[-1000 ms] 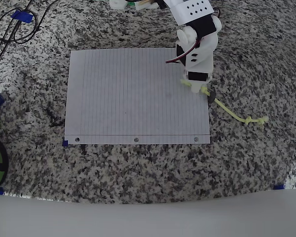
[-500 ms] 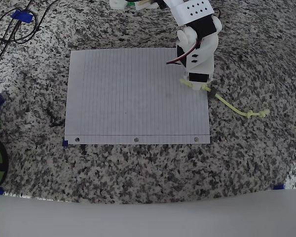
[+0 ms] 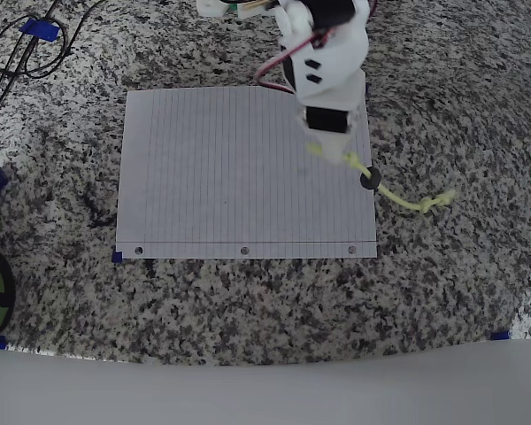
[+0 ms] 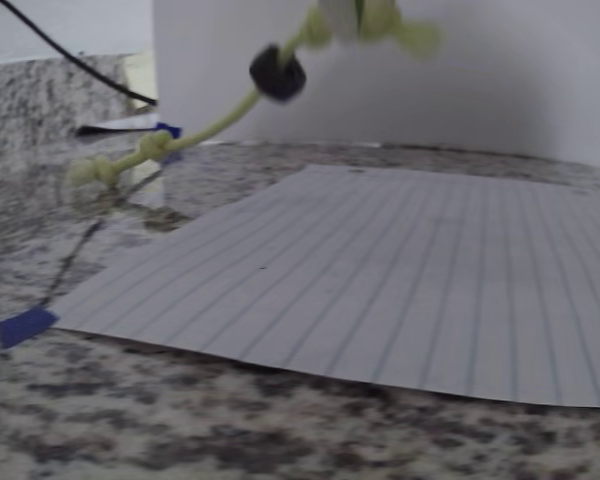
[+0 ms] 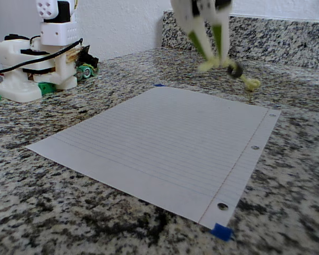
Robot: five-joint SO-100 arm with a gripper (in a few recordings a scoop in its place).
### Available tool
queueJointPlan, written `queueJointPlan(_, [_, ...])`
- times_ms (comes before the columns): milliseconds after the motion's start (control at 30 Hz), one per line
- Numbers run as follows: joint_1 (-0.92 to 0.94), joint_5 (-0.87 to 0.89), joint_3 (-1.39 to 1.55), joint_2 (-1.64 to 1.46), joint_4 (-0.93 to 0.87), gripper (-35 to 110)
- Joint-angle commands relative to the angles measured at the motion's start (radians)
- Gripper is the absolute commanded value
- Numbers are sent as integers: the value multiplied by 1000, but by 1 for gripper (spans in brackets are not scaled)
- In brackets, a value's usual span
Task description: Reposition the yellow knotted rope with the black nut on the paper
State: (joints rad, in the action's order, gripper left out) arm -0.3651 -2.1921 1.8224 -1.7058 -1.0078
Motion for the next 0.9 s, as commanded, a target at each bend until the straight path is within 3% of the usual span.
queueJointPlan(0, [40, 8, -21, -149, -2, 0])
queueJointPlan(567, [255, 46, 107, -652, 8, 0])
queueJointPlan(867, [411, 333, 374, -850, 84, 0])
